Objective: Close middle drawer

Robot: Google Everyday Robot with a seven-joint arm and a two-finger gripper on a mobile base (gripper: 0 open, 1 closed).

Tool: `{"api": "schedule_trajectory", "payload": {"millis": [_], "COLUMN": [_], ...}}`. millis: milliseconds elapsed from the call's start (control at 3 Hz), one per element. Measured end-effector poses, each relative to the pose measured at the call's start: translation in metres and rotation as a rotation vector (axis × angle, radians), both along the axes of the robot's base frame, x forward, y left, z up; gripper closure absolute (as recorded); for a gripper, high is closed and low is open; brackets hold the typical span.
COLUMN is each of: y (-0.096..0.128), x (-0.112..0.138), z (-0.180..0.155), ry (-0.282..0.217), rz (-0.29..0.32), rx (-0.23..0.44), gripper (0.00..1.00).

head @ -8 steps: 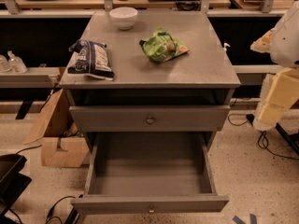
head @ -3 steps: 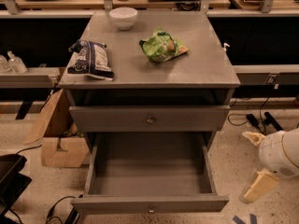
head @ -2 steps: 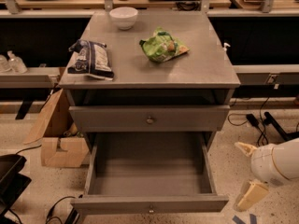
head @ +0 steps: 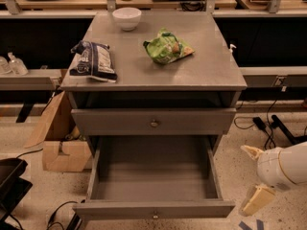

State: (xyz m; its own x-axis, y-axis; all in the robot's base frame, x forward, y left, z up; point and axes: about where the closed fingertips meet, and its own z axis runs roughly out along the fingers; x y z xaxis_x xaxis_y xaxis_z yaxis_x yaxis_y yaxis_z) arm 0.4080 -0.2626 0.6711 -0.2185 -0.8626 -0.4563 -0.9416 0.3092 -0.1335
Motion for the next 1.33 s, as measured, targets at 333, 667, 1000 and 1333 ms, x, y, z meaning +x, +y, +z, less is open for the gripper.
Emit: {"api": "schedule_trajectory", "payload": {"millis": [333,667,1000,1333], "y": [0.006,0.014,0.023,0.034], "x": [-0.008,-0.035,-0.069,-0.089], "z": [-0.04,-0.112,-0.181,-0.236], "ry": [0.012,0.049,0.102,0.141], "rz": [-0.017,-0.025,-0.039,-0.055], "rx": [0.03,0.057,0.083,0.14], "gripper": [0.18,0.41,0.65,0.88]}}
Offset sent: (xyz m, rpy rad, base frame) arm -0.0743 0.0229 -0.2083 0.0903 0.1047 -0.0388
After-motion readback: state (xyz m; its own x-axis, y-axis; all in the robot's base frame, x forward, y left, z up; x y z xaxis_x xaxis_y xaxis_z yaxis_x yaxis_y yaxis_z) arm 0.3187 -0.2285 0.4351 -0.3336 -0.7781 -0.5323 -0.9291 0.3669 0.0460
